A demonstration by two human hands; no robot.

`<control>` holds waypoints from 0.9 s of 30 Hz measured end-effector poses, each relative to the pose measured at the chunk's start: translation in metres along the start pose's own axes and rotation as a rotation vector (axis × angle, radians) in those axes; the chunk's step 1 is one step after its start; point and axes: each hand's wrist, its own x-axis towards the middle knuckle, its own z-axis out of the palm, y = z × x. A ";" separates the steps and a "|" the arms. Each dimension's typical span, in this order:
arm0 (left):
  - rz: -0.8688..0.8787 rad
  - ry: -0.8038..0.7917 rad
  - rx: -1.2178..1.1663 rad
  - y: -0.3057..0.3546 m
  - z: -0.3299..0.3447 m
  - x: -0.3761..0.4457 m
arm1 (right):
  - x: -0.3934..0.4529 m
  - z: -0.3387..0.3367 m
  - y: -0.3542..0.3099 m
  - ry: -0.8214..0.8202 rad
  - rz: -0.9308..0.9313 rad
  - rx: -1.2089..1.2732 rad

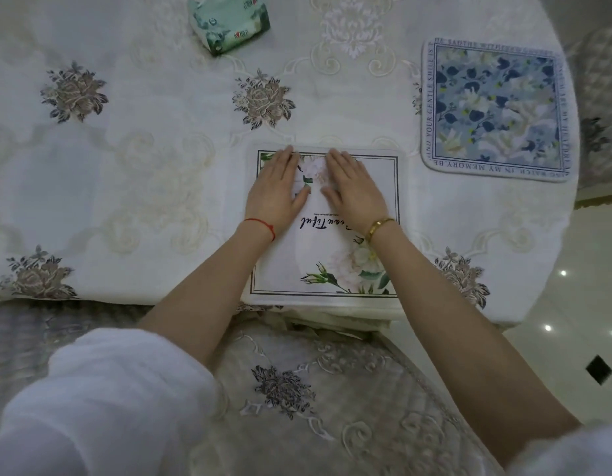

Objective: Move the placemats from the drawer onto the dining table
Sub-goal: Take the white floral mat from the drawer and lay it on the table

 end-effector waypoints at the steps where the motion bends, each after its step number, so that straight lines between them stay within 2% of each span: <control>1: -0.017 0.018 -0.007 -0.006 -0.001 -0.004 | -0.005 -0.002 0.008 0.015 0.030 0.002; 8: -0.140 0.042 0.065 -0.033 -0.009 -0.018 | -0.054 -0.025 0.067 0.106 0.251 0.051; 10: -0.156 0.038 0.052 -0.028 -0.010 -0.019 | -0.056 -0.027 0.060 0.133 0.244 0.036; 12: -0.089 0.034 0.010 -0.016 -0.010 -0.019 | -0.050 -0.027 0.040 0.145 0.163 0.040; 16: 0.035 -0.039 0.017 0.018 0.000 -0.014 | -0.031 -0.009 -0.005 0.040 -0.017 0.050; 20: 0.028 -0.063 0.069 0.020 0.007 -0.013 | -0.026 0.003 -0.009 -0.011 0.044 0.062; 27: -0.044 -0.031 0.066 -0.012 0.003 -0.050 | -0.080 -0.006 0.034 0.074 0.163 0.077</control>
